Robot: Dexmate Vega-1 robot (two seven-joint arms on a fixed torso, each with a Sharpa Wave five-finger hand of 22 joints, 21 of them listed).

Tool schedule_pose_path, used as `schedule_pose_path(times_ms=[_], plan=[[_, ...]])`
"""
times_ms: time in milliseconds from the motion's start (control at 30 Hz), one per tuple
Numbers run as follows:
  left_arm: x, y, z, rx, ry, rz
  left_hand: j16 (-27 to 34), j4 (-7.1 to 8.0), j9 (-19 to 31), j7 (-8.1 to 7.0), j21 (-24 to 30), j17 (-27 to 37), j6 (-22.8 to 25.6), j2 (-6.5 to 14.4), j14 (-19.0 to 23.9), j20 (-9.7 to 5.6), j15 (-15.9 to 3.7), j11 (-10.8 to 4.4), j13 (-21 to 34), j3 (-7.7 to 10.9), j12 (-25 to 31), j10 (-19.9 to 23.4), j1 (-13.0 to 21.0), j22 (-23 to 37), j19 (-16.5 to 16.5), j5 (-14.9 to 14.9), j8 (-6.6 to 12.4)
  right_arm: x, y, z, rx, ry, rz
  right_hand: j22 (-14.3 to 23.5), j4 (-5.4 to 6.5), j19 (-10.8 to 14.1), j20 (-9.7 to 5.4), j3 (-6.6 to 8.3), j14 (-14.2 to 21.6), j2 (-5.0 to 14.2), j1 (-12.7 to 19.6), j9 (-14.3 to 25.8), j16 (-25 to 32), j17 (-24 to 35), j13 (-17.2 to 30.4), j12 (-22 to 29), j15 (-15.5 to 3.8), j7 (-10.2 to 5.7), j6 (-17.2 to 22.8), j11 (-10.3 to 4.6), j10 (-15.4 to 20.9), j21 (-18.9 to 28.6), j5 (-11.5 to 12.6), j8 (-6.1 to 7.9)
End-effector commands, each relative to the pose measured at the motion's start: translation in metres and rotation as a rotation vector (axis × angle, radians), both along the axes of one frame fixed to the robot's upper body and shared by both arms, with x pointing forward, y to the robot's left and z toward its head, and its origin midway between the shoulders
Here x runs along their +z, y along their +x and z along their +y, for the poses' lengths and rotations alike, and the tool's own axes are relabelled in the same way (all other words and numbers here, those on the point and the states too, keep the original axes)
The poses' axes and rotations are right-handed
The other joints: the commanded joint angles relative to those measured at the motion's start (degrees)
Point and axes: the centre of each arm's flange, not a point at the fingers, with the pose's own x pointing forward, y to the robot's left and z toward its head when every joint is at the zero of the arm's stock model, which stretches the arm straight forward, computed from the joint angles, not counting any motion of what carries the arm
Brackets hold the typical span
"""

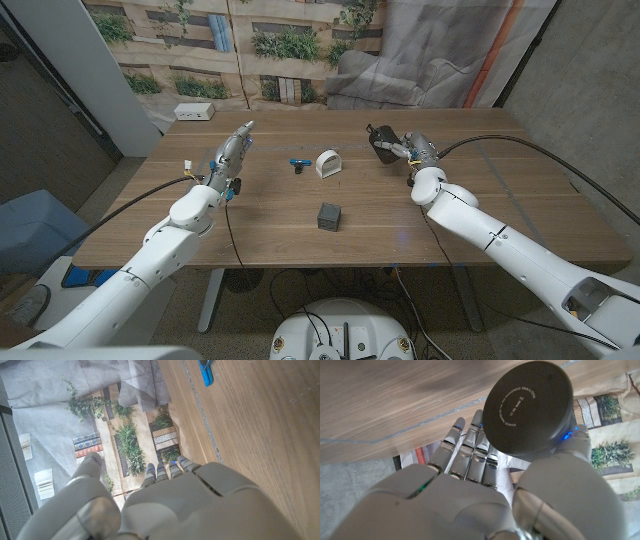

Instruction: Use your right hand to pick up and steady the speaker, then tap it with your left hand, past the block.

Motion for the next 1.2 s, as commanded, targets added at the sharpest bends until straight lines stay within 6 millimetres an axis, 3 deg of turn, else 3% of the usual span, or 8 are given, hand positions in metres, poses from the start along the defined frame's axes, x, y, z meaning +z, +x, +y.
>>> schedule_pose_path(times_ms=[33, 800, 1200], plan=[[-0.018, 0.016, 0.004, -0.025, -0.037, 0.032, 0.2, 0.51, 0.0, -0.23, 0.1, 0.2, 0.3, 0.1, 0.5, -3.12, -0.10, -0.23, 0.1, -0.08, -0.1, 0.2, -0.8, 0.1, 0.3, 0.4, -0.05, -0.003, 0.010, 0.001, -0.086, -0.120, 0.048, 0.1, -0.03, 0.6, 0.09, 0.18, 0.5, 7.47, 7.4, 0.1, -0.1, 0.1, 0.3, 0.2, -7.37, -7.20, 7.3, -8.91, 9.7, 0.2, 0.4, 0.30], [-0.033, 0.018, 0.004, -0.004, -0.062, 0.067, 0.0, 0.44, 0.0, -0.15, -0.2, 0.1, 0.6, 0.7, 1.0, -3.34, -0.22, -0.45, 0.1, -0.20, -0.4, 0.8, -1.9, 0.1, 0.5, 0.5, -0.45, -0.006, 0.025, 0.001, -0.146, -0.221, 0.149, 0.1, 0.25, 0.7, 0.22, 0.10, 0.3, 7.53, 7.1, 0.3, -0.6, 0.3, 0.3, -0.2, -7.10, -7.22, 7.1, -8.91, 9.7, 0.1, 0.1, 0.52], [-0.031, 0.020, 0.004, 0.002, -0.041, 0.079, -0.1, 0.33, 0.0, -0.01, -0.2, 0.0, 0.8, 1.0, 1.3, -3.40, -0.20, -0.36, 0.1, -0.26, -0.5, 1.0, -2.4, 0.1, 0.7, 0.6, -0.59, -0.011, 0.028, 0.006, -0.177, -0.248, 0.164, 0.1, 0.26, 0.7, 0.38, 0.10, 0.2, 7.53, 7.1, 0.6, -0.7, 0.5, 0.2, -0.3, -7.16, -7.23, 7.3, -8.94, 9.7, 0.1, 0.0, 0.85]])
